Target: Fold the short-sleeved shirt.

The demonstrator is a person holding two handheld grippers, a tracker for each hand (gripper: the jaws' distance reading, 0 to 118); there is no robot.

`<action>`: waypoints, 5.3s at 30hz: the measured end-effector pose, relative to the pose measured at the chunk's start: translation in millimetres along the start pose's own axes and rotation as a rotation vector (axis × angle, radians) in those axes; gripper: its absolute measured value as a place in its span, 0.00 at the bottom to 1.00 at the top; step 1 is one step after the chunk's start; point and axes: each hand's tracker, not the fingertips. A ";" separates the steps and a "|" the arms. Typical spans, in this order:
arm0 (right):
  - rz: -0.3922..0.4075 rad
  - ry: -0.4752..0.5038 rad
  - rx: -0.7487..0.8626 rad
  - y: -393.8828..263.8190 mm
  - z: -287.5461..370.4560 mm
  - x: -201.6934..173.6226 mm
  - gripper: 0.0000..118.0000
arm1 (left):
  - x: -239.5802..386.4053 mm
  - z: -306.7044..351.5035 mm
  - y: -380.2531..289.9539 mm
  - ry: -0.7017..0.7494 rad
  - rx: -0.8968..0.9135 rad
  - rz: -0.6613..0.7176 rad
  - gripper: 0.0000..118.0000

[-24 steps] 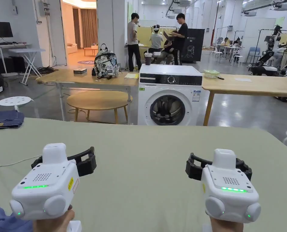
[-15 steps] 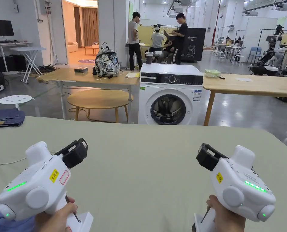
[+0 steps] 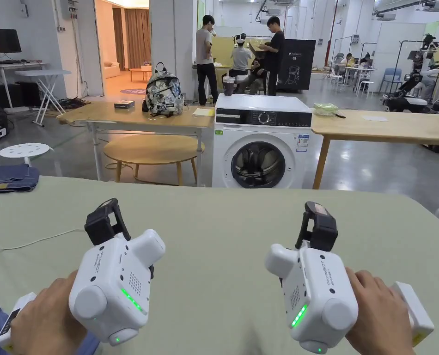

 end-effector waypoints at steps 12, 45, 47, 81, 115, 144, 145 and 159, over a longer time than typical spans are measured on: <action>-0.868 0.115 -0.267 -8.1 -8.5 24.6 1.00 | -58.7 8.2 -22.4 -0.136 -0.073 1.137 0.92; -1.268 0.095 -0.327 -24.2 -3.1 32.1 0.92 | -46.8 -1.3 -40.7 -0.143 -0.088 1.169 0.92; -1.291 0.087 -0.344 -23.6 -3.4 31.2 0.76 | -46.1 -0.3 -39.9 -0.140 -0.088 1.172 0.92; -1.298 0.136 -0.320 4.3 7.9 37.1 0.00 | -79.7 3.2 -92.7 -0.237 -0.235 1.077 0.00; -1.206 0.429 -0.276 75.1 15.8 -31.0 0.00 | -32.0 -18.5 -358.3 -0.622 -1.039 1.130 0.63; -1.219 0.426 -0.323 74.1 10.9 -38.0 0.00 | -110.7 10.6 -289.0 -0.415 -0.674 1.160 0.00; -1.221 0.425 -0.324 74.0 9.9 -37.4 0.00 | -120.5 11.3 -278.8 -0.414 -0.643 1.180 0.00; -1.258 0.382 -0.332 50.9 7.0 -14.0 0.00 | -189.1 -37.6 -118.6 -0.478 -0.257 1.104 0.00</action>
